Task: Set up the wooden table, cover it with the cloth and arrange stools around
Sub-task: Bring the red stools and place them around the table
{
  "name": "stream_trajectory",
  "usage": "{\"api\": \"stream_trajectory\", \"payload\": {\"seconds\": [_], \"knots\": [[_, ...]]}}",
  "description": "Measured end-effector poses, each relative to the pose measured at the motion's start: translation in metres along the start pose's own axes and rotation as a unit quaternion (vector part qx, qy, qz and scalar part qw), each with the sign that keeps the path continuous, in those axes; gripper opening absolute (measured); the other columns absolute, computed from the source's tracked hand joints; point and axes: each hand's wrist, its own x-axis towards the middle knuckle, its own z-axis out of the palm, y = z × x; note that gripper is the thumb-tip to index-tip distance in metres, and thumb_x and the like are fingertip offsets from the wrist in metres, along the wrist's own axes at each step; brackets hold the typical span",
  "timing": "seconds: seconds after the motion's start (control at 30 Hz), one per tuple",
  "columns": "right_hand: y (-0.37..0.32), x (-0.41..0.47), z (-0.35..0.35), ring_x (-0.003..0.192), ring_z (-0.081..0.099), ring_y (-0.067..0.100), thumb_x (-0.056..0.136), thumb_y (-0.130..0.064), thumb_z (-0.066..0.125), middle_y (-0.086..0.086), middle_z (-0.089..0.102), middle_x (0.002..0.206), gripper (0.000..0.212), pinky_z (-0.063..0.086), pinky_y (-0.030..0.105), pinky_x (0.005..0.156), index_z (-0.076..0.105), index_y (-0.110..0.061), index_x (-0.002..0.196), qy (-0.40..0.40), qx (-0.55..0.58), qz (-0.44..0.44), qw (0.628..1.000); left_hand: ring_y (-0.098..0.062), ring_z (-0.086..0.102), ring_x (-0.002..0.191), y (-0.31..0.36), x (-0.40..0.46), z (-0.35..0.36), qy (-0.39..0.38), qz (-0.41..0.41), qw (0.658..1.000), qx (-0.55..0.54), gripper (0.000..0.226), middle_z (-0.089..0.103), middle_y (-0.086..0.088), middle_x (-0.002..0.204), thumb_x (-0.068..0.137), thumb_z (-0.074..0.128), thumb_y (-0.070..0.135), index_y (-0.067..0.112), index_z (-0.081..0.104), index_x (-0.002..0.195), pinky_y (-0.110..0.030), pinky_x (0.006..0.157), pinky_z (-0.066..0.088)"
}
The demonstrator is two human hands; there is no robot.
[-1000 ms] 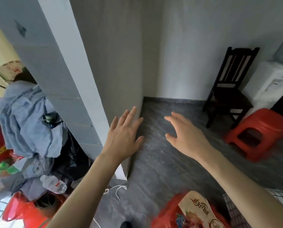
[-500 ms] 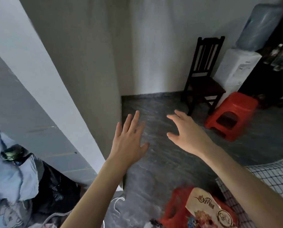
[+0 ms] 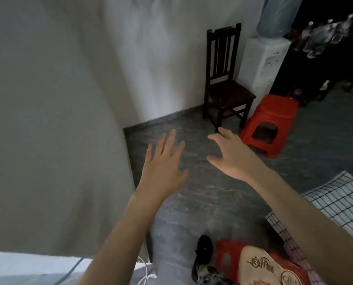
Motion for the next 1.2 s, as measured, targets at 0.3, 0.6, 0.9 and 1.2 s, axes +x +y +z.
{"api": "stream_trajectory", "payload": {"seconds": [0.3,0.6,0.9,1.2], "knots": [[0.110,0.104,-0.074,0.147,0.016,0.028,0.092,-0.037,0.062,0.006,0.012,0.162,0.064,0.032,0.045,0.114,0.034,-0.026,0.149,0.025,0.008,0.065,0.998,-0.015,-0.023,0.146,0.035,0.168,-0.008,-0.045,0.042,0.998,0.006,0.071,-0.028,0.004,0.158,0.097,0.030,0.060,0.031,0.003,0.156,-0.045,0.120,-0.009],[0.171,0.167,-0.105,0.145,0.018,0.030,0.091,-0.040,0.061,0.007,0.015,0.160,0.063,0.031,0.051,0.113,0.035,-0.029,0.147,0.013,-0.003,0.140,0.990,-0.016,-0.014,0.149,0.050,0.301,-0.007,-0.089,0.105,0.990,0.008,0.066,-0.018,0.004,0.162,0.097,0.036,0.056,0.031,0.015,0.155,-0.046,0.121,-0.004],[0.208,0.259,-0.132,0.142,0.023,0.033,0.088,-0.037,0.063,0.010,0.020,0.158,0.065,0.033,0.053,0.110,0.036,-0.026,0.146,0.054,-0.022,0.199,0.978,-0.016,-0.008,0.150,0.042,0.440,0.002,-0.090,0.148,0.985,-0.019,0.065,-0.010,0.003,0.163,0.097,0.040,0.053,0.031,0.017,0.154,-0.045,0.121,0.000],[0.213,0.395,-0.179,0.142,0.024,0.032,0.088,-0.035,0.061,0.007,0.021,0.158,0.061,0.034,0.052,0.109,0.038,-0.027,0.144,0.122,-0.034,0.231,0.965,-0.017,-0.007,0.150,0.024,0.596,-0.017,-0.062,0.204,0.976,-0.043,0.066,-0.013,0.004,0.163,0.097,0.042,0.052,0.031,0.017,0.154,-0.046,0.121,0.004]]}}
